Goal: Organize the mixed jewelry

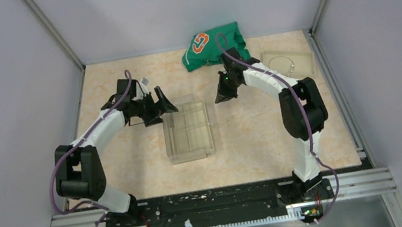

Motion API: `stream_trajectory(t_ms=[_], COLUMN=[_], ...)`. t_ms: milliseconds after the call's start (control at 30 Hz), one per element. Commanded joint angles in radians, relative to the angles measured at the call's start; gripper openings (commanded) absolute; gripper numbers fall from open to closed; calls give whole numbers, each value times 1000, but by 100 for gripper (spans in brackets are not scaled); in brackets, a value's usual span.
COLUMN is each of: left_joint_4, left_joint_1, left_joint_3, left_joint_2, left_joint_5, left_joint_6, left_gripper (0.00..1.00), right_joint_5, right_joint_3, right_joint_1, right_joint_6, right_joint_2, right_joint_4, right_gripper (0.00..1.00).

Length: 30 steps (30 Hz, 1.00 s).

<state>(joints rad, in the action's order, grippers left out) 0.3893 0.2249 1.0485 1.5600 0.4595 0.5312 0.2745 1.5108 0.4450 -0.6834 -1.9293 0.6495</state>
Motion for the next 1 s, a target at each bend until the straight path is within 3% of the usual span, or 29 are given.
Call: stream_trajectory(t_ms=[0, 467, 600, 733, 900, 967], left_joint_4=[-9, -41, -38, 0, 32, 51], left_joint_1=[7, 7, 7, 5, -10, -20], left_joint_3=[11, 14, 21, 43, 91, 123], left_joint_2=[-4, 16, 14, 2, -27, -41], left_joint_5=[30, 59, 57, 11, -49, -78], left_joint_6=[11, 32, 37, 24, 6, -5], left_gripper=[98, 98, 98, 98, 98, 98], right_joint_5=[-14, 166, 141, -2, -181, -240], right_joint_3=[-7, 118, 142, 133, 89, 80], right_joint_1=[14, 168, 155, 93, -69, -151], right_joint_6=[10, 6, 28, 70, 96, 97], right_joint_2=[27, -86, -89, -30, 87, 114], right_joint_4=[-42, -87, -46, 9, 41, 72], right_gripper=[0, 0, 0, 0, 38, 46])
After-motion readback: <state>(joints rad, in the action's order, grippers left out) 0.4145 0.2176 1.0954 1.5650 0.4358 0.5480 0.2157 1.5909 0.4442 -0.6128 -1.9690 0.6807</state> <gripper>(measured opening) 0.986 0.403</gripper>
